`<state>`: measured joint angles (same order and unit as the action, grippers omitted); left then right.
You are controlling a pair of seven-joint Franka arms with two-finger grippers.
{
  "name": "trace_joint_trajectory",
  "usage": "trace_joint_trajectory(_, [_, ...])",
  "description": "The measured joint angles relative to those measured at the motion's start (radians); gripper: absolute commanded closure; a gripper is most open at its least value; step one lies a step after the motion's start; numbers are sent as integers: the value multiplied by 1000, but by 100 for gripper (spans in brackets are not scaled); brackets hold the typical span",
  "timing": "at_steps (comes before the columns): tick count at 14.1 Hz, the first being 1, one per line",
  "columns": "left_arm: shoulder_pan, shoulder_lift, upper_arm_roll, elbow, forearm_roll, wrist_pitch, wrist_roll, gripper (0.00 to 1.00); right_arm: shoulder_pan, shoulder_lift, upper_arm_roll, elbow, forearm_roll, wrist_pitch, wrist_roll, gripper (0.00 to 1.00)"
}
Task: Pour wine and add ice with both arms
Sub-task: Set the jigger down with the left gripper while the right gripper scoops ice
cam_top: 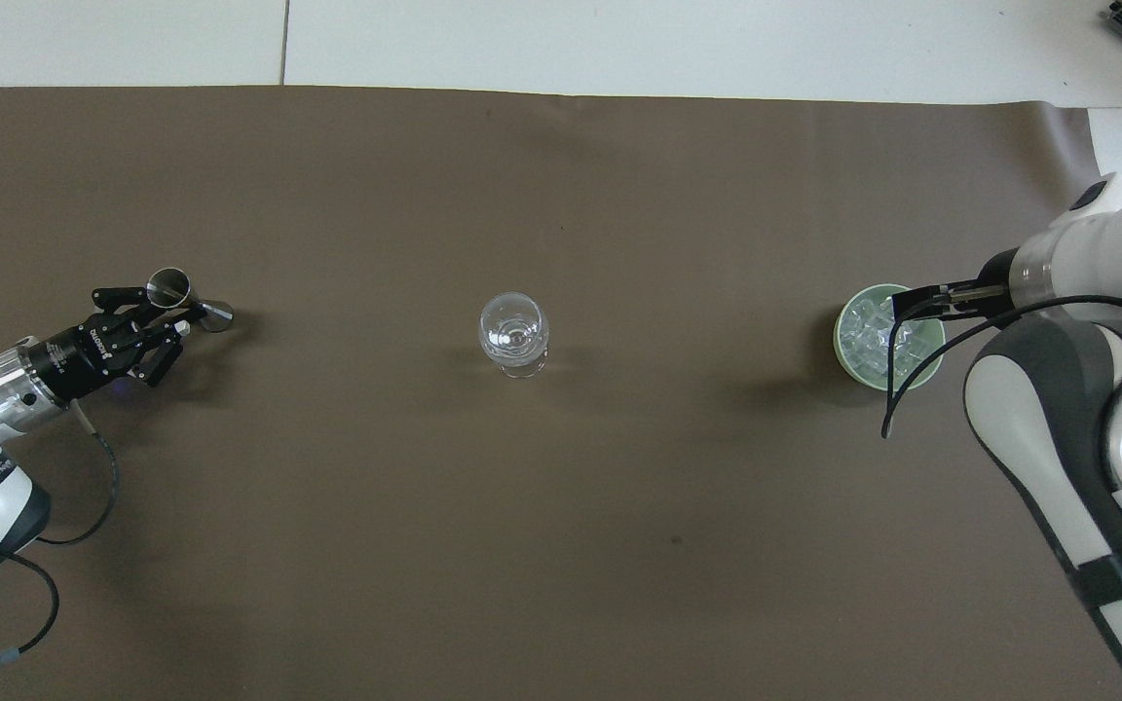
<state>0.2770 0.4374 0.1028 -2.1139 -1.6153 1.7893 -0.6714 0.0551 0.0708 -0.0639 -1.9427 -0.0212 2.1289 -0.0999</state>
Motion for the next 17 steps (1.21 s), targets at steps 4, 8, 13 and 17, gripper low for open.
trace_joint_trajectory(4, [2, 0, 0, 2, 7, 0, 3, 0, -2, 40, 0, -58, -5, 83, -53, 0])
trace_joint_trajectory(8, [5, -1, 3, 35, 146, 0, 8, 0, -1, 58, 1, -91, -26, 121, -102, 31])
trace_joint_trajectory(13, [7, -3, 11, 79, 318, 1, 73, 0, -1, 85, 1, -142, -56, 207, -104, 31])
trace_joint_trajectory(17, [18, -18, 27, 132, 508, 23, 171, 0, -2, 94, 1, -165, -60, 236, -108, 36])
